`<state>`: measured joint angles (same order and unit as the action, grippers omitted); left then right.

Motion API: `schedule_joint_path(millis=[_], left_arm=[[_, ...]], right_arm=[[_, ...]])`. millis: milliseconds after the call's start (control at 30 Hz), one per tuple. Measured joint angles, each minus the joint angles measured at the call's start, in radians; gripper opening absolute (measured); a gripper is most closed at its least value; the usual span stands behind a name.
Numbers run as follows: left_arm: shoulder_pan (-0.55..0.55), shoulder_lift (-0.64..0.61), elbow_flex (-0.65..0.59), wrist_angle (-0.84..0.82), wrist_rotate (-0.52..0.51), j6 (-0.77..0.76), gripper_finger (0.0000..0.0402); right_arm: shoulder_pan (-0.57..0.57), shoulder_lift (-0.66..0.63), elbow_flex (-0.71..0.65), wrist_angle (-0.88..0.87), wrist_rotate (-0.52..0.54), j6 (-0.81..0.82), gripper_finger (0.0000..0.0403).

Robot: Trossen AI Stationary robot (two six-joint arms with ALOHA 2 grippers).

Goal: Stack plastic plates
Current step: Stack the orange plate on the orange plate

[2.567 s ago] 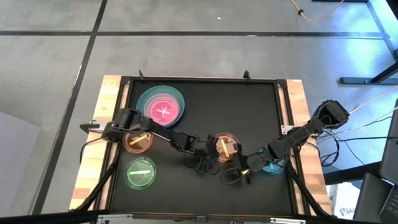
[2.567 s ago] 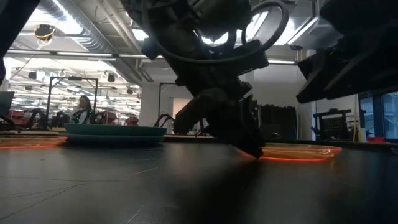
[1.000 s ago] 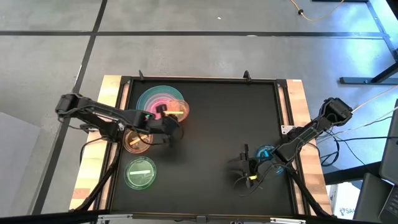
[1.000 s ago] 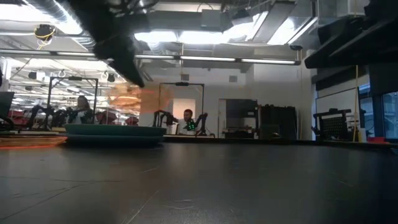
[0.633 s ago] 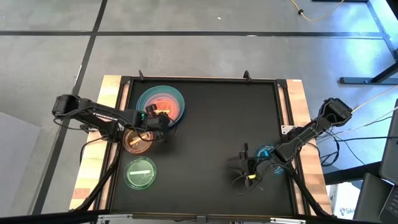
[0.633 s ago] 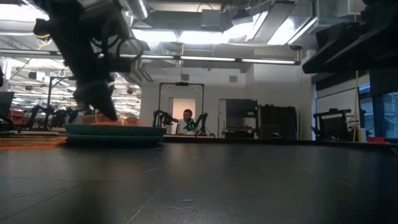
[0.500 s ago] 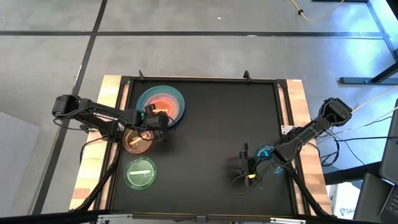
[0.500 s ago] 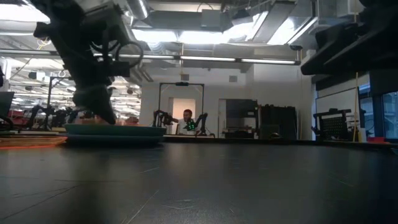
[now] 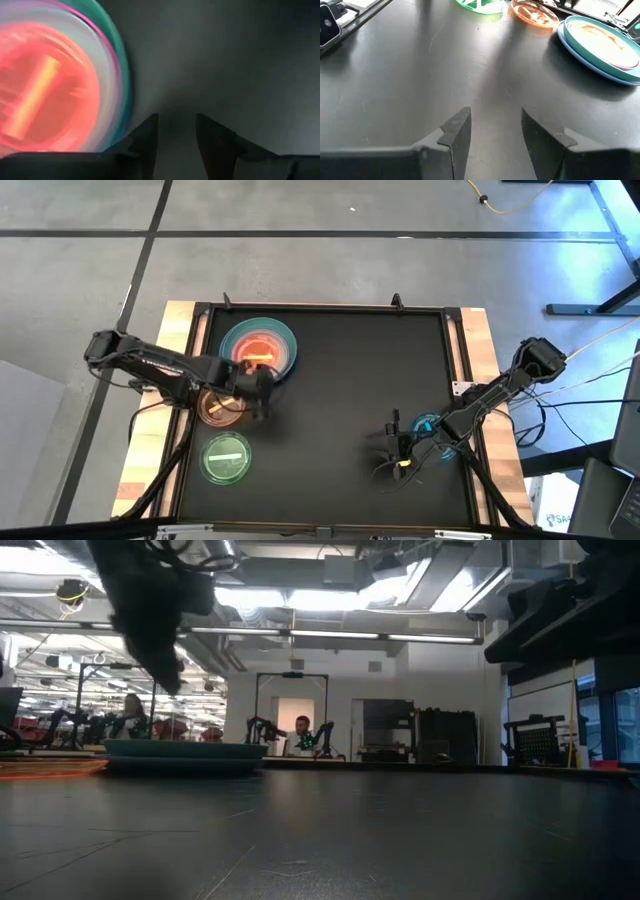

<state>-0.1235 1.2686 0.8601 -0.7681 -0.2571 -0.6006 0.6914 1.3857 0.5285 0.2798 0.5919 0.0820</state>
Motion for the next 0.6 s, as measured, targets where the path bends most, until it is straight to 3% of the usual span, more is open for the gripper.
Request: schedule_joint_path(millis=[200,333,600], left_arm=[[-0.174,0.03,-0.074,-0.022,0.016,-0.296,0.0122],[-0.221,0.079,-0.125,-0.106,0.014,-0.439,0.0122],[-0.222,0.155,-0.134,-0.176,0.014,-0.474,0.0122]], right_arm=[[0.0,0.0,0.0,-0.003,0.0,0.0,0.0166],[0.0,0.0,0.0,-0.019,0.001,0.001,0.0166],[0.0,0.0,0.0,-0.042,0.027,0.015,0.0166]])
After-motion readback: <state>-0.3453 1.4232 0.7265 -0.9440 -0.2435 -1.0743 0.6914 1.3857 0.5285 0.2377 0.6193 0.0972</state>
